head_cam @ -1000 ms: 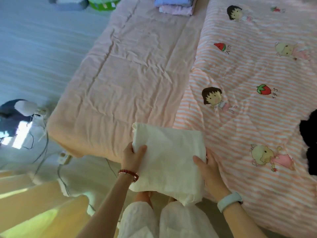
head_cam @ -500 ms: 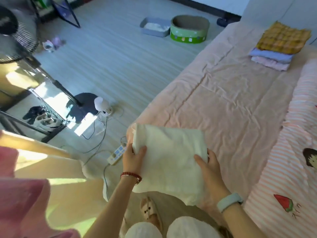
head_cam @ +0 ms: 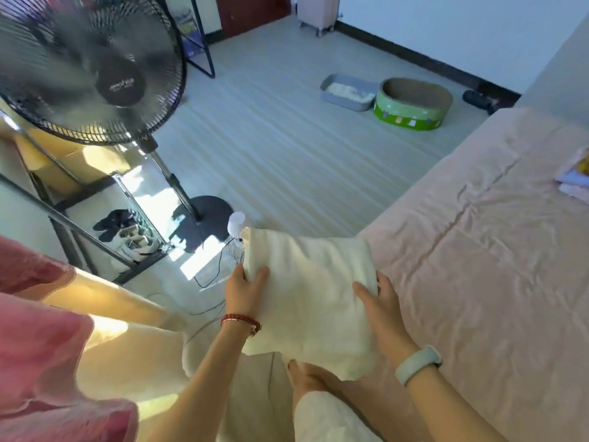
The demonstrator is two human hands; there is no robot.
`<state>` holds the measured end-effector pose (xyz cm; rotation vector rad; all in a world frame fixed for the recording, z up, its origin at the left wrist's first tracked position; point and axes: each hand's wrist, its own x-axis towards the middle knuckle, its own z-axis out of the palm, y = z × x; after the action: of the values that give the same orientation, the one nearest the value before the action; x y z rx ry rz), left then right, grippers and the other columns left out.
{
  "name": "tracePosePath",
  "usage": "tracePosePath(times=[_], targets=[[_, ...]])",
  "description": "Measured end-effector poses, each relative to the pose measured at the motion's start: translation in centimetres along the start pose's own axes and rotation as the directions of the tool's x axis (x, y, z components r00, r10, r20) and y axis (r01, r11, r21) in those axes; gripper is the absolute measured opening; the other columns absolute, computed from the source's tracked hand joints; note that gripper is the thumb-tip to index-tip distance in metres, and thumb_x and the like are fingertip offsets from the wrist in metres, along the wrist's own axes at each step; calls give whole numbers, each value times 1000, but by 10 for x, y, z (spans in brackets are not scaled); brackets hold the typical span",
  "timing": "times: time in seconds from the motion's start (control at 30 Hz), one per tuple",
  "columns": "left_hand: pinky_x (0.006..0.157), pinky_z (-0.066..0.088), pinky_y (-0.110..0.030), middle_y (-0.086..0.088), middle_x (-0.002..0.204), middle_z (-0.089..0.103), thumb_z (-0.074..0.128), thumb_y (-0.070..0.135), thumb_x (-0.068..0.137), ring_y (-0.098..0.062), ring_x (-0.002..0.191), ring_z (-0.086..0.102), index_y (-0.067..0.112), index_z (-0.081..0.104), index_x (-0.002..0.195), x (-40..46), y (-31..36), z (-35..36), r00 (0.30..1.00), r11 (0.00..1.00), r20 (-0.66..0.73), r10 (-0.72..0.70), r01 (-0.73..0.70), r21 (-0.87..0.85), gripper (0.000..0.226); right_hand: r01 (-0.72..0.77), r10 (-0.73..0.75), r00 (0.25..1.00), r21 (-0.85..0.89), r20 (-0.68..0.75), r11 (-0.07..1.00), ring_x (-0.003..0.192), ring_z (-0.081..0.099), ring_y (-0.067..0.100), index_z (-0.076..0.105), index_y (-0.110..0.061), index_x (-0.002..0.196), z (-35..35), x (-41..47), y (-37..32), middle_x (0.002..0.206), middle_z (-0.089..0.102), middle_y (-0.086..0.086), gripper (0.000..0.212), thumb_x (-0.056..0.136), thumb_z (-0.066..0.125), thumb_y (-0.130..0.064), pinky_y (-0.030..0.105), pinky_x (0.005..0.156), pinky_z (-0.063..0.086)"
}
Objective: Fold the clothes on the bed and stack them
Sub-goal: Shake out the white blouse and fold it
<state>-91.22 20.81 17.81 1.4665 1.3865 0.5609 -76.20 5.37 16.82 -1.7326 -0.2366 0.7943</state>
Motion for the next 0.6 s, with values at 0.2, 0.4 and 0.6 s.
tracePosePath(times=[0.2,0.4,0.6], targets=[[54,40,-27,-1,65,48,60,26,81,-17,59,46,12,46,69,121,49,3,999,999,1,50,-50,-11,23,33,-33,999,30,-19,999,65,60,1,53,-21,99,57,105,-51,87,61,-4,19,86,58,-8,7,46,42],[52,28,-25,4,59,33,53,39,70,-13,54,34,19,35,62,225,104,38,996,997,51,70,-71,28,28,8,2,995,92,-101,996,72,60,6,52,-17,106,81,200,-100,89,61,-3,24,86,57,-6,9,46,43],[52,27,-28,8,53,34,58,35,76,-16,54,35,24,34,60,297,147,74,986,990,117,115,-124,72,31,2,21,983,124,-181,992,73,61,7,53,-17,106,84,261,-133,91,62,-2,22,87,56,-7,9,48,44]])
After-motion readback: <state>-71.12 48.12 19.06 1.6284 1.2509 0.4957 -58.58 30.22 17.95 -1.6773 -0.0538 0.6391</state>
